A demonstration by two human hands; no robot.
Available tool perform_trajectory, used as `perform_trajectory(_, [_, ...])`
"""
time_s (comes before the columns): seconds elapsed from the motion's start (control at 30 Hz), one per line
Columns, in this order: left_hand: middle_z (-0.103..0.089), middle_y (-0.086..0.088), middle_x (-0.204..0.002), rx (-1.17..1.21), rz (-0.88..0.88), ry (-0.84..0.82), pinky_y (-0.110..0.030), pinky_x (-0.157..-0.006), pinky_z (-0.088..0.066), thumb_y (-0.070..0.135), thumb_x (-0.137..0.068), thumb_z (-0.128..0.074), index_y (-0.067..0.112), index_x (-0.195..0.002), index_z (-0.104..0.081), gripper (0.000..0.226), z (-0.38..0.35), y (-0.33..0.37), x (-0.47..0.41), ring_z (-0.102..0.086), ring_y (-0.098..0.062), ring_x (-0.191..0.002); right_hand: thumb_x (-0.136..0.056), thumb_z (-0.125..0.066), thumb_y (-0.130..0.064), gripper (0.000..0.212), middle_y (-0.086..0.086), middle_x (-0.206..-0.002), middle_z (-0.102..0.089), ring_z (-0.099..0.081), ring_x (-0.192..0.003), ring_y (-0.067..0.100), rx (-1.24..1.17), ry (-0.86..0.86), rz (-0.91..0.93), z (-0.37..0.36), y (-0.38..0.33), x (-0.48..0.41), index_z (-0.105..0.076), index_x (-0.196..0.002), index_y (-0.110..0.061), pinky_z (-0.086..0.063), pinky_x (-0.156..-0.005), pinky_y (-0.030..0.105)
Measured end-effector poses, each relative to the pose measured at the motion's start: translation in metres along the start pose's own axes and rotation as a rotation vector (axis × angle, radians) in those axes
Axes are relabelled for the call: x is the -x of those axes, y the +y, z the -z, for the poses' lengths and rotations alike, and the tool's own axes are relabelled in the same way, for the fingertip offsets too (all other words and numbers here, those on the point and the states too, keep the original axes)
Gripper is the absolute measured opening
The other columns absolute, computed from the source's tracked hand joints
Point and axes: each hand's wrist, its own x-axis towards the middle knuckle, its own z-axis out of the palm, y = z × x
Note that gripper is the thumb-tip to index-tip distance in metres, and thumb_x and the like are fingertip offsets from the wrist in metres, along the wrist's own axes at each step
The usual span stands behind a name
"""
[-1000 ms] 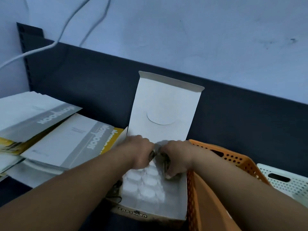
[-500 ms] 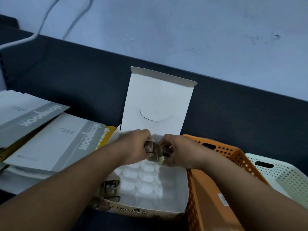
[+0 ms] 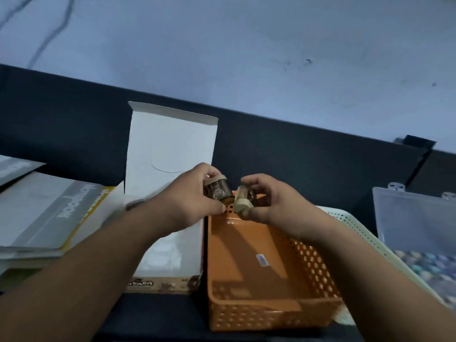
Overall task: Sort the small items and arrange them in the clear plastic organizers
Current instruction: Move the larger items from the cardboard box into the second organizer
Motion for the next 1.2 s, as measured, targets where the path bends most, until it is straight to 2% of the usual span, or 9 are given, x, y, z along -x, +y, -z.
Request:
perform_trajectory(0.13, [-0.053,0.011,-0.115,0.023,-0.017,-0.042,-0.019,-0.070,-0.049,0.017,-0.080,-0.075,0.042,-0.132,-0.044,0.066,-0.050,0.041,0.016,-0.055,-0.008,-0.096,-0.085,-0.070,-0.018,0.048,-0.010,-0.116,-0.058,-0.061,-0.101,0.009,-0.211,0.112,-0.073,0.037,0.023,0.062,-0.054,-0.124,-0.040,-0.054,-0.089,0.030])
perform_trajectory(0.27, [-0.058,0.013,-0.104,0.036,-0.027,-0.130,-0.008,-0.052,-0.045,0.020,-0.079,-0.077,0.043,-0.118,-0.050,0.053,-0.116,0.087,0.039,-0.059,-0.006,-0.085,-0.090,-0.060,-0.004,0.036,-0.004,-0.113,-0.063,-0.065,-0.091,0.013,-0.469,0.213,-0.135,0.067,0.056,0.135,-0.063,-0.114,-0.031,-0.057,-0.080,0.033])
perform_trajectory(0.37, [-0.060,0.007,-0.102,0.060,-0.032,-0.166,-0.017,-0.060,-0.048,0.021,-0.074,-0.080,0.037,-0.112,-0.050,0.050,-0.175,0.116,0.054,-0.061,-0.006,-0.082,-0.092,-0.054,-0.006,0.036,-0.010,-0.103,-0.065,-0.064,-0.086,0.012,-0.591,0.290,-0.198,0.087,0.084,0.190,-0.065,-0.107,-0.036,-0.049,-0.071,0.026])
perform_trajectory(0.47, [-0.061,0.001,-0.098,0.139,-0.032,-0.240,-0.018,-0.053,-0.048,0.018,-0.074,-0.080,0.032,-0.113,-0.050,0.051,-0.231,0.141,0.072,-0.059,-0.007,-0.068,-0.087,-0.059,-0.012,0.031,-0.007,-0.097,-0.066,-0.065,-0.077,0.012,-0.706,0.364,-0.258,0.104,0.109,0.241,-0.065,-0.108,-0.034,-0.044,-0.072,0.028])
perform_trajectory(0.67, [-0.059,-0.001,-0.092,0.349,0.004,-0.410,-0.030,-0.058,-0.043,0.012,-0.077,-0.076,0.029,-0.110,-0.052,0.044,-0.333,0.177,0.101,-0.051,-0.014,-0.068,-0.080,-0.072,-0.002,0.051,-0.002,-0.113,-0.061,-0.058,-0.073,0.005,-0.591,0.508,-0.320,0.136,0.151,0.343,-0.058,-0.117,-0.034,-0.046,-0.067,0.023])
perform_trajectory(0.77, [-0.054,-0.010,-0.088,0.470,0.116,-0.515,-0.028,-0.054,-0.038,-0.001,-0.087,-0.056,0.019,-0.113,-0.049,0.034,-0.379,0.195,0.111,-0.048,-0.016,-0.062,-0.083,-0.069,-0.004,0.041,0.000,-0.102,-0.062,-0.056,-0.076,0.014,-0.619,0.607,-0.376,0.150,0.172,0.382,-0.060,-0.112,-0.031,-0.048,-0.068,0.030])
perform_trajectory(0.87, [-0.055,-0.012,-0.084,0.537,0.170,-0.616,-0.024,-0.048,-0.038,-0.007,-0.091,-0.042,0.013,-0.109,-0.049,0.028,-0.418,0.208,0.116,-0.050,-0.015,-0.057,-0.087,-0.066,-0.007,0.027,0.001,-0.087,-0.065,-0.061,-0.073,0.013,-0.662,0.689,-0.422,0.165,0.190,0.413,-0.061,-0.111,-0.021,-0.049,-0.064,0.027])
perform_trajectory(1.03, [-0.062,-0.011,-0.092,0.531,0.136,-0.725,-0.023,-0.053,-0.046,0.002,-0.094,-0.051,0.009,-0.107,-0.055,0.015,-0.469,0.224,0.106,-0.058,-0.014,-0.065,-0.092,-0.063,-0.017,0.019,0.001,-0.086,-0.065,-0.060,-0.067,0.009,-0.663,0.773,-0.479,0.186,0.223,0.442,-0.061,-0.111,-0.020,-0.046,-0.060,0.025])
perform_trajectory(1.2, [-0.063,0.003,-0.107,0.426,-0.022,-0.667,-0.032,-0.079,-0.052,0.019,-0.088,-0.066,0.026,-0.116,-0.054,0.031,-0.523,0.232,0.079,-0.065,-0.016,-0.088,-0.094,-0.058,-0.014,0.026,0.005,-0.091,-0.063,-0.060,-0.063,0.006,-0.669,0.870,-0.523,0.214,0.257,0.448,-0.053,-0.120,-0.016,-0.047,-0.051,0.016])
